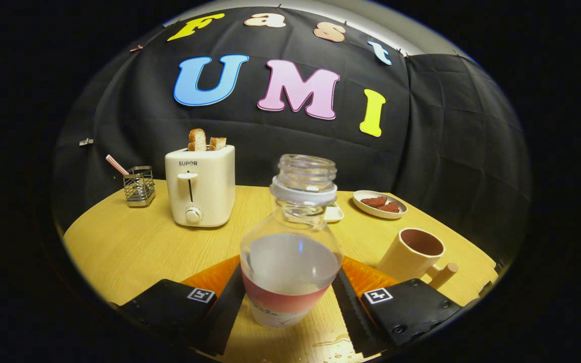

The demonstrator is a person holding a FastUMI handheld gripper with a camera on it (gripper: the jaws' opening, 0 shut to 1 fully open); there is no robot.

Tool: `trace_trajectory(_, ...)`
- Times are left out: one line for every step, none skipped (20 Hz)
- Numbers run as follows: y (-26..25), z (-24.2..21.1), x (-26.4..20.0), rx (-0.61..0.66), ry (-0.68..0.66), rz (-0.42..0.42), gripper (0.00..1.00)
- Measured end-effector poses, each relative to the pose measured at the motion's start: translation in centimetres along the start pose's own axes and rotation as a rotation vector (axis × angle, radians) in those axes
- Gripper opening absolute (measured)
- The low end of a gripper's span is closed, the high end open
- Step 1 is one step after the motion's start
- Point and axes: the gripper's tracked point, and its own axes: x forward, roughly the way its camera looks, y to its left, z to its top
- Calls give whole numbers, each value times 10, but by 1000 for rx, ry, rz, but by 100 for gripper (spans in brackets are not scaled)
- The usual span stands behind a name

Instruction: Take the bottle from table, then pour the juice into the cup, finally place the bottle on the coaster

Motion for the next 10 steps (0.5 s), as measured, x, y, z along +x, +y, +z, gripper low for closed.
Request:
trace_trajectory(1, 0, -1, -2, -2, -2, 85)
trace_trajectory(0, 0, 0, 0, 0, -5, 83)
trace_trajectory(0, -1, 0, 23, 24, 2, 82)
trace_trajectory(0, -6, -1, 48, 46, 6, 82)
trace_trajectory(0, -6, -2, 51, 50, 7, 78)
trace_trajectory(-1, -6, -3, 44, 49, -1, 78)
trace_trajectory(-2, -4, -5, 33, 45, -2, 77)
trace_trajectory(-4, -4, -5, 24, 44, -6, 77)
trace_trajectory(-5, -3, -4, 19, 37, 0, 76)
trace_trajectory(-3, -3, -3, 9, 30, 4, 77)
